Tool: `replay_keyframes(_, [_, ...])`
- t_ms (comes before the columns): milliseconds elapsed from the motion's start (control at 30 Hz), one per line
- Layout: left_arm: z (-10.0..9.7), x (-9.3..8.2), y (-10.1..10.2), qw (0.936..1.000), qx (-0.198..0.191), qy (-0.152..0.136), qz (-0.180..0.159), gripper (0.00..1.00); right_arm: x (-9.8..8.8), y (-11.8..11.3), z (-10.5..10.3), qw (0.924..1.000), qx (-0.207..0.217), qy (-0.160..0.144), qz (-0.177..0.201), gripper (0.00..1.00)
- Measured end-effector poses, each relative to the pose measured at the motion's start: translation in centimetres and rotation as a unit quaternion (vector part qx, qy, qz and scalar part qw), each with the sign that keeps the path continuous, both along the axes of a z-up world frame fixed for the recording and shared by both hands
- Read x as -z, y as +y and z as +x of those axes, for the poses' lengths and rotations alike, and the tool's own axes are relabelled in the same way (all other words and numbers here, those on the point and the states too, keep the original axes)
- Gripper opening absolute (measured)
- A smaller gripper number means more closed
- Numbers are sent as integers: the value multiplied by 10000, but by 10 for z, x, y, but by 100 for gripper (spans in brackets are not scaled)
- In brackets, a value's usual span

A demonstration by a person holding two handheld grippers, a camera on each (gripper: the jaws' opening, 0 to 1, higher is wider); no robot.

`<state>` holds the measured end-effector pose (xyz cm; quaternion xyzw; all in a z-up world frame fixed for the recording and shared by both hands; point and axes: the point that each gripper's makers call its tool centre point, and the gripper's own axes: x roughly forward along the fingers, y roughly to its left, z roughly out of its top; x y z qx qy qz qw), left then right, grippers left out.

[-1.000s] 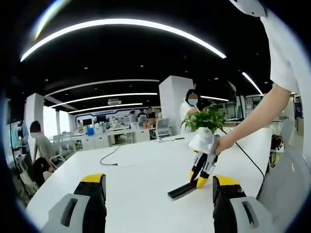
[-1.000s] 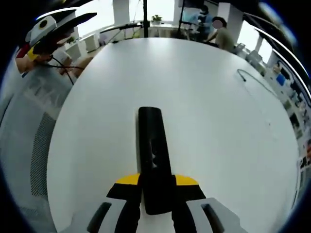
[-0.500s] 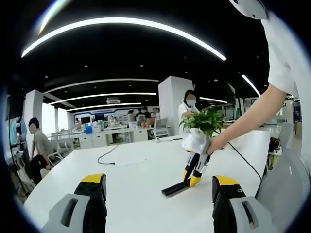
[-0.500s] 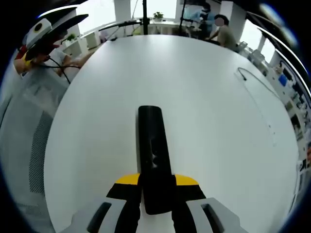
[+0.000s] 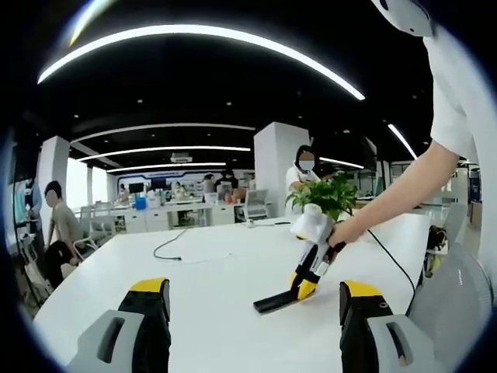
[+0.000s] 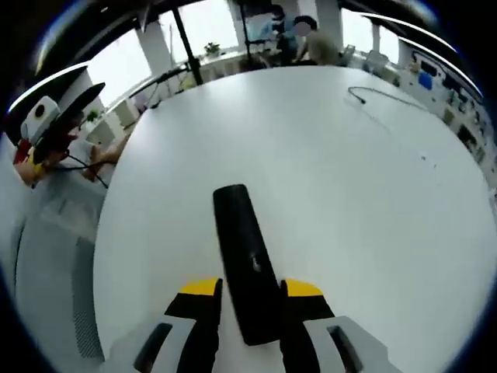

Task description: Press the specified remote control buttons in sequence, fully releasing each button before pressing the next.

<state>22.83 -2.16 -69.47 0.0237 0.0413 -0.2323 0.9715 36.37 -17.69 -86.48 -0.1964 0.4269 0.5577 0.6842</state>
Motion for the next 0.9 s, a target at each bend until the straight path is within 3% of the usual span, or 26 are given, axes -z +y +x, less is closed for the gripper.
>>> replay_keyframes(133, [1,0,1,10000,-21,27,-62,94,-4,4,2,9988,413,-77,265,46])
replay_keyframes(267, [1,1,1,9999,-6,75,-97,94,-11,4,0,9962,740,-151,439,52])
replay_keyframes(667, [1,6,-1,9997,71,195,-141,94,-35,-7,-4,9790,1541,-1172,646,98])
replay_keyframes(767, [1,7,-1,9997,80,193,-102,93,-49,-13,-4,9703,1729,-1519,739,99])
replay_keyframes(900, [1,9,0,9997,66,228,-92,93,-64,-14,-13,9619,1974,-1508,1145,99])
